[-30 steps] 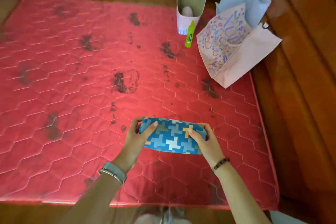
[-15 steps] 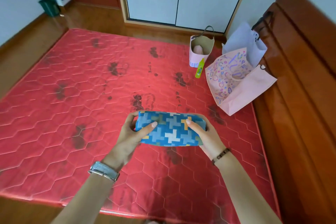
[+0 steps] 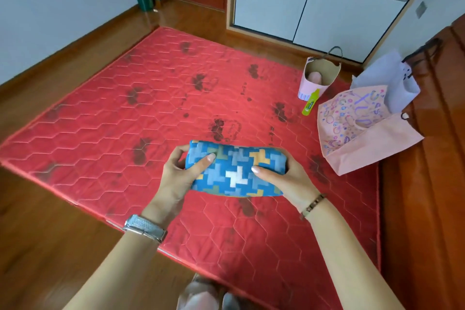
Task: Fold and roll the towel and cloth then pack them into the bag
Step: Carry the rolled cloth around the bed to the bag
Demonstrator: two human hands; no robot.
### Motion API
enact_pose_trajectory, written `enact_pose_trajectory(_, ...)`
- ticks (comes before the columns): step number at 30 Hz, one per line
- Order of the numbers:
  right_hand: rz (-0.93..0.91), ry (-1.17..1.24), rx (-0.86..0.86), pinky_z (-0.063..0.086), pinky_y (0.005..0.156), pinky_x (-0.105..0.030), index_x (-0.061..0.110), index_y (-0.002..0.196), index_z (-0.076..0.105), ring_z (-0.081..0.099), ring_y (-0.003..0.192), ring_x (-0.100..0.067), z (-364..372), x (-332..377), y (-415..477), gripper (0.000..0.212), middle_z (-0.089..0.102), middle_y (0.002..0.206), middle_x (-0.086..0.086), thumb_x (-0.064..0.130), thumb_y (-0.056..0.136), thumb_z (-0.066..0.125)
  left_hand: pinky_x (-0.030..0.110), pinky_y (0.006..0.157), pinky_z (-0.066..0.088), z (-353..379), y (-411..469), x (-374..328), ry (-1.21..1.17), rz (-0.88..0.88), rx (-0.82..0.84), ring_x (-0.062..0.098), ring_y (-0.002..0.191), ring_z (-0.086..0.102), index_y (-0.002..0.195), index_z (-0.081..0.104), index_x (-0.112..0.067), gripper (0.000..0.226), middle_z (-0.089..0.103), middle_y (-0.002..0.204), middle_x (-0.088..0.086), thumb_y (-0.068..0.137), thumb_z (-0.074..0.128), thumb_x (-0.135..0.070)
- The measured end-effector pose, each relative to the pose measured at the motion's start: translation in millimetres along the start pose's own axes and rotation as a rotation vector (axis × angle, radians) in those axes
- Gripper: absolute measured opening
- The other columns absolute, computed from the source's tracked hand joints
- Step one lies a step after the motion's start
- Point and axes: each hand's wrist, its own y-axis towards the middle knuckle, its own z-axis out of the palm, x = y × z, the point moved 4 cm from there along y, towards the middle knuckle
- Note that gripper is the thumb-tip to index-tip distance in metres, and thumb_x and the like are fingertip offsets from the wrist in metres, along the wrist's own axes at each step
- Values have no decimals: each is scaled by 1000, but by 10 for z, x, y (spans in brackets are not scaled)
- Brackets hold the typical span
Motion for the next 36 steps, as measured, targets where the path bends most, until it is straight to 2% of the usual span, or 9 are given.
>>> enact_pose_trajectory(5, 13, -4, 31, 57, 68, -23, 20, 106, 66, 73, 87, -11, 159, -26, -124, 35, 75, 97, 3, 17, 75, 82, 34, 66, 61, -199, -389, 92, -59, -40, -90, 18, 74, 73, 100, 62, -19, 57, 76, 84, 1, 54, 89, -37)
enact_pose_trajectory(8, 17, -15, 70, 57, 66, -20, 19, 106, 67, 74, 85, -10, 371, -11, -137, 33, 76, 95, 3, 19, 76, 82, 36, 68, 61, -377, -592, 63, -80, -50, -144, 23, 83, 72, 107, 64, -20, 53, 76, 95, 6, 63, 91, -35)
enact_pose_trajectory(11, 0, -38, 114, 59, 76, -27, 19, 108, 67, 73, 91, -12, 652, 23, -122, 35, 76, 100, 2, 25, 77, 81, 27, 54, 57, -621, -775, -29, -95, -39, -196, 18, 76, 72, 118, 62, -14, 38, 74, 98, 8, 82, 75, -20)
enact_pose_trajectory(15, 0, -30, 200, 58, 78, -28, 20, 109, 67, 73, 93, -13, 1116, 85, -79, 34, 76, 103, 1, 26, 78, 80, 44, 81, 61, -1048, -941, -141, -93, -21, -234, 27, 95, 74, 125, 63, -16, 63, 75, 110, 11, 70, 87, -36)
enact_pose_trajectory(17, -8, -36, 245, 59, 75, -26, 21, 105, 69, 73, 92, -12, 1397, 129, -54, 28, 76, 100, 2, 24, 79, 79, 48, 88, 59, -1302, -1007, -189, -103, -5, -281, 31, 100, 72, 125, 63, -17, 70, 74, 113, 12, 63, 85, -42)
enact_pose_trajectory(21, -17, -61, 324, 59, 73, -26, 23, 100, 69, 73, 91, -13, 2043, 198, -5, 21, 77, 97, 4, 21, 81, 78, 42, 85, 61, -1844, -1112, -281, -148, 19, -363, 28, 100, 73, 128, 61, -13, 63, 74, 114, 13, 73, 85, -35)
enact_pose_trajectory(25, -16, -92, 383, 59, 80, -34, 23, 104, 69, 73, 94, -13, 2756, 235, 53, 29, 76, 99, 3, 28, 78, 80, 38, 82, 61, -2439, -1200, -372, -213, 37, -418, 27, 101, 72, 128, 61, -9, 62, 74, 114, 13, 77, 84, -34)
enact_pose_trajectory(29, 12, -90, 445, 58, 88, -44, 24, 103, 70, 73, 97, -16, 3411, 261, 105, 29, 76, 103, 1, 30, 78, 81, 40, 86, 60, -3023, -1259, -494, -214, 47, -459, 28, 105, 71, 129, 59, -9, 54, 73, 116, 12, 81, 71, -31)
enact_pose_trajectory(36, 22, -101, 553, 56, 90, -51, 25, 101, 70, 72, 98, -21, 4586, 320, 135, 32, 76, 104, -2, 36, 74, 83, 44, 89, 58, -4035, -1420, -803, -190, 73, -527, 29, 108, 71, 131, 57, -12, 57, 73, 117, 11, 81, 71, -36)
